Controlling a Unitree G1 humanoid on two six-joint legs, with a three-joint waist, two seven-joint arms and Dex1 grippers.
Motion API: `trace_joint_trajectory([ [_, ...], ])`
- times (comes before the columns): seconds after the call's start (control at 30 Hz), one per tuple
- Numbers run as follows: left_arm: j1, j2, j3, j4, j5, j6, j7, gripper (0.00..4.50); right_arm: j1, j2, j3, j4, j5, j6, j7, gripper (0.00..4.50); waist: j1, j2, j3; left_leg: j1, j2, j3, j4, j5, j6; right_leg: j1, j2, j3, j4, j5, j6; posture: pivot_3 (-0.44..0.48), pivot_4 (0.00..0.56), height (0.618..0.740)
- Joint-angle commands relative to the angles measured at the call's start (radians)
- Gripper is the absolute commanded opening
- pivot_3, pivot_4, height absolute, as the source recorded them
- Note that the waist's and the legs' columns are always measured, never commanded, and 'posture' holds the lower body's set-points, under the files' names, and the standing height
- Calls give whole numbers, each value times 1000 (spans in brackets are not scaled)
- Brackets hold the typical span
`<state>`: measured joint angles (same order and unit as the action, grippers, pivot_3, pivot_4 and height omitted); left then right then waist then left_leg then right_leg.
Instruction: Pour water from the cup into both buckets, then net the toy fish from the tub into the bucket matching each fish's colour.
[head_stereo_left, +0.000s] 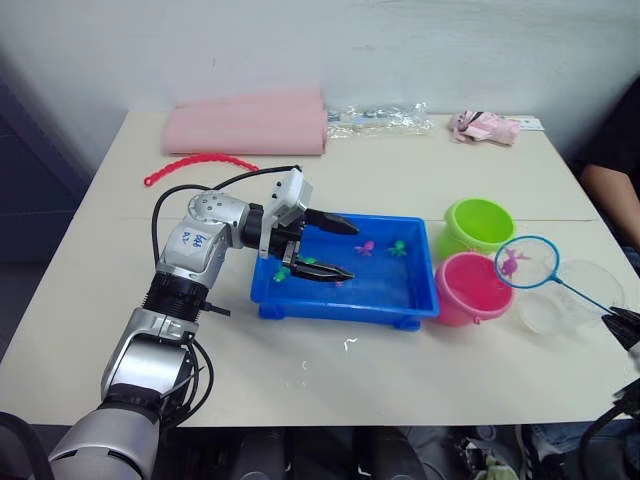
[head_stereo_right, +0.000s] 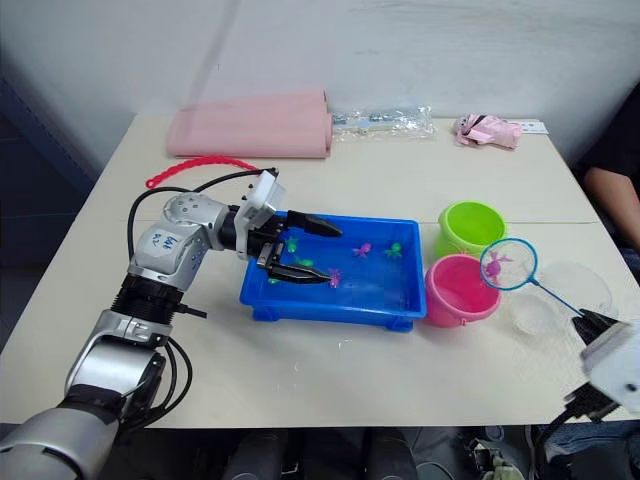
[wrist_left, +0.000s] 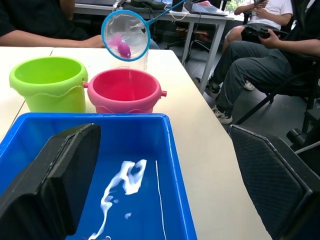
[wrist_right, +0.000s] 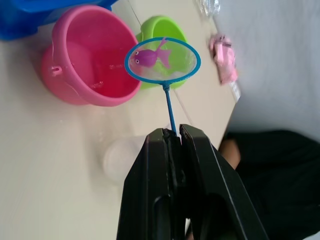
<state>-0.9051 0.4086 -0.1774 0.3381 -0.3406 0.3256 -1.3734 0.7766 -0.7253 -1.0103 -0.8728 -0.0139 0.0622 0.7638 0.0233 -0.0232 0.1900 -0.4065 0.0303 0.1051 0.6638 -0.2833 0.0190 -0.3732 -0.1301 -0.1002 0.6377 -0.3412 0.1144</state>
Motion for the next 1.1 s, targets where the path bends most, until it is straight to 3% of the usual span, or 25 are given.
trace_joint_trajectory([
  [0.03, -30, 5, 10, -3, 2, -14, -8, 4469, 15, -43, 11, 71, -270, -295, -41, 0, 1, 0, 0, 0, 0, 0, 0, 0, 0, 0, 0, 0, 0, 0, 0, 0, 150, 738],
  [0.13, -29, 13, 15, -9, 2, -8, -2, 4469, 4, -81, -3, 166, -470, -523, -124, 0, 2, 0, 0, 0, 0, 0, 0, 0, 0, 0, 0, 0, 0, 0, 0, 0, 150, 738],
  [0.27, -24, 25, 22, -19, 1, -1, 3, 4469, -53, -94, -18, 242, -569, -649, -206, 0, 0, 0, 0, 0, 0, 0, 0, 0, -1, 0, 0, 0, 0, 0, 0, 0, 150, 738],
  [0.7, 2, 54, 28, -58, -6, 16, 27, 4469, -91, -146, -33, 381, -592, -873, -258, 0, -1, 0, 0, 0, 0, 0, 0, 1, -1, 1, 0, 0, 0, 0, 0, 0, 150, 738],
  [0.9, 12, 72, 31, -56, 2, 11, 34, 4469, -142, -158, 33, 424, -248, -637, -134, 0, -2, 0, 0, 1, 1, -1, 1, 1, -1, 2, 0, 0, 1, 0, 0, 0, 150, 738],
  [1.1, 54, 133, 43, -44, 27, 0, 49, 4469, -234, -217, 163, 184, 391, 87, -41, 0, -7, 0, 0, 2, 1, -3, 1, 1, -1, 3, -1, -1, 2, -1, -1, 0, 150, 738],
])
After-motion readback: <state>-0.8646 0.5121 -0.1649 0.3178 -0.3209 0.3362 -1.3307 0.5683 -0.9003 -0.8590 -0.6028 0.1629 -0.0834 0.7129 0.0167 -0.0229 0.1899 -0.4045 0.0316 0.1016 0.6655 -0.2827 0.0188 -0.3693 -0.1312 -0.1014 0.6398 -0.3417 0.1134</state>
